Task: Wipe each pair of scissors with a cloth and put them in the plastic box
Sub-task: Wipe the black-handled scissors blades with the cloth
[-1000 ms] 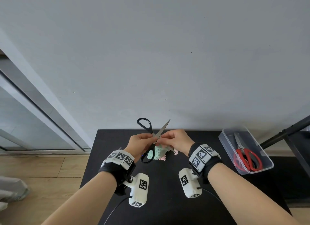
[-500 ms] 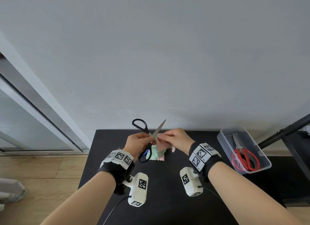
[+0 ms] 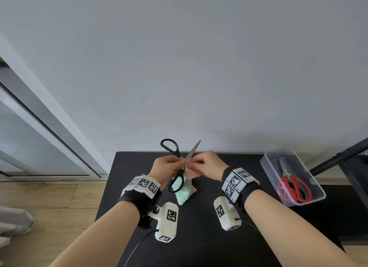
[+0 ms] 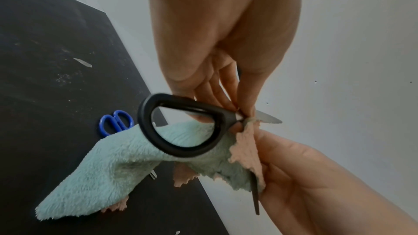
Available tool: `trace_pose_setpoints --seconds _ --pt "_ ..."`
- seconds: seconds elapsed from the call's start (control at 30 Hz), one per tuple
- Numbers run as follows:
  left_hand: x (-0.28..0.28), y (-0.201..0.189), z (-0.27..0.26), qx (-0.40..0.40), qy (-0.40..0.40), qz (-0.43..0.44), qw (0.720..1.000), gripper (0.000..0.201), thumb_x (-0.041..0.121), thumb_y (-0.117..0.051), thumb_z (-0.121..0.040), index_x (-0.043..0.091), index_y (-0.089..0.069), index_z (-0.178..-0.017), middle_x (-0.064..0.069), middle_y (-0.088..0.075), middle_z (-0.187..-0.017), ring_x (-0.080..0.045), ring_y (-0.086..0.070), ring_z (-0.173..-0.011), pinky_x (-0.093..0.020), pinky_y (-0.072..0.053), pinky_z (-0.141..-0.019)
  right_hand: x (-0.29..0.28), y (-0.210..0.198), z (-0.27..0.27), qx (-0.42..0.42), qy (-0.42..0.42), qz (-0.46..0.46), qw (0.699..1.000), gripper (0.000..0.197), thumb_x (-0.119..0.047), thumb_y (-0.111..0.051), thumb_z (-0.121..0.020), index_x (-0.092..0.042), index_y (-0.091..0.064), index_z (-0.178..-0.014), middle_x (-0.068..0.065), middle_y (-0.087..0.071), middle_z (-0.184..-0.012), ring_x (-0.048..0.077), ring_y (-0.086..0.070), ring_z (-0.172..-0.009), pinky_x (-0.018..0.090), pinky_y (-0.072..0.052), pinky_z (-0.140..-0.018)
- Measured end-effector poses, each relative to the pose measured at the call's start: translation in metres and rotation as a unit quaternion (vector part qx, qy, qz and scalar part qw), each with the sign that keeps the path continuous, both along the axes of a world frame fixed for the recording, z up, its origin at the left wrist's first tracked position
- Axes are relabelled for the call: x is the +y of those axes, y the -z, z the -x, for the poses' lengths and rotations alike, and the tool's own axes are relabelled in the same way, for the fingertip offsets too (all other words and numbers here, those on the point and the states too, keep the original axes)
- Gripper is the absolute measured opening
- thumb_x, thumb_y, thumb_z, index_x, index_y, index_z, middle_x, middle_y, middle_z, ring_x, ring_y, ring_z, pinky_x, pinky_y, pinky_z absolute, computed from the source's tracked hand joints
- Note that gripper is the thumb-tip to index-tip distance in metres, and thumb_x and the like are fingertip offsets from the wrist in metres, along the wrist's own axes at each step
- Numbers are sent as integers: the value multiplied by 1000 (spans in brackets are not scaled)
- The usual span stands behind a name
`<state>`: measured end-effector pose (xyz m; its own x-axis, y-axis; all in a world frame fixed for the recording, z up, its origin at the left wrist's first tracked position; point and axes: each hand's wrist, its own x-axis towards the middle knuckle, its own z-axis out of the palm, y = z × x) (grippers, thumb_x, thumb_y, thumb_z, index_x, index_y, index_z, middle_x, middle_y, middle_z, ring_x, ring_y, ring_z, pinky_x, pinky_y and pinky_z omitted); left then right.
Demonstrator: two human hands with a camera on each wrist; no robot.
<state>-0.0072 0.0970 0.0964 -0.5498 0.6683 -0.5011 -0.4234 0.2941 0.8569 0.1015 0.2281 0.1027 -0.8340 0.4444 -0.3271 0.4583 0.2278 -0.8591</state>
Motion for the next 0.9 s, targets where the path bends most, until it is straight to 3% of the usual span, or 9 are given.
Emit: trace_pose_setpoints --seconds 0.17,0.3,0.47,0.6,0.7,0.77,0.83,0.9 --pt "3 1 -1 31 -10 5 999 15 9 -73 -81 -3 -68 -87 -20 -68 -83 -29 -61 -78 -43 -52 -86 3 -2 -2 -9 -28 -20 999 17 -17 -63 -90 -4 -72 -98 -10 -65 -75 -6 -59 -61 9 -44 -60" --pt "4 1 3 33 -16 2 999 9 6 -71 -82 -2 -67 -84 -17 -69 -76 -23 -67 -69 -28 -55 -69 7 -5 -5 -5 -33 -25 999 16 -12 -62 -91 0 -71 -95 -19 -61 -60 -14 -54 -52 4 -38 -56" --pt "3 0 6 23 -32 -2 999 8 4 -70 -82 -3 -67 -85 -14 -71 -73 -16 -70 -63 -22 -56 -62 10 -6 -8 -17 -43 -36 998 16 -13 -63 -90 0 -72 -90 -8 -61 -67 -10 -53 -54 5 -38 -57" --pt "-2 2 15 9 -56 13 998 5 5 -69 -84 0 -67 -84 -10 -71 -70 -18 -69 -65 -30 -55 -72 19 -1 -23 -46 -40 -40 997 21 -17 -63 -90 1 -72 -91 14 -68 -79 10 -56 -67 18 -45 -65" --pt "-6 -1 26 -6 -87 3 996 5 6 -69 -84 2 -68 -84 -7 -71 -67 -17 -67 -68 -25 -54 -70 25 2 -33 -43 -5 -25 999 18 -18 -63 -90 -3 -73 -94 5 -67 -77 8 -58 -66 13 -45 -62" --pt "-8 -5 30 -18 -97 -9 995 6 5 -70 -83 1 -69 -87 -8 -71 -70 -14 -69 -67 -20 -56 -65 29 4 -35 -17 50 -6 999 17 -22 -64 -90 -9 -73 -94 8 -71 -84 14 -63 -73 31 -52 -76" --pt "-8 -8 28 -30 -89 -22 995 11 2 -70 -82 -2 -69 -92 -10 -71 -75 -14 -70 -66 -19 -56 -61 29 2 -34 20 102 19 994 14 -21 -66 -88 -11 -74 -94 21 -71 -94 28 -66 -81 49 -51 -86" --pt "-6 -9 23 -43 -75 -27 996 18 -1 -70 -80 -6 -66 -98 -13 -72 -80 -16 -71 -66 -20 -56 -61 27 -2 -28 52 130 64 988 11 -14 -67 -87 -9 -74 -94 25 -70 -96 30 -65 -82 51 -52 -87"
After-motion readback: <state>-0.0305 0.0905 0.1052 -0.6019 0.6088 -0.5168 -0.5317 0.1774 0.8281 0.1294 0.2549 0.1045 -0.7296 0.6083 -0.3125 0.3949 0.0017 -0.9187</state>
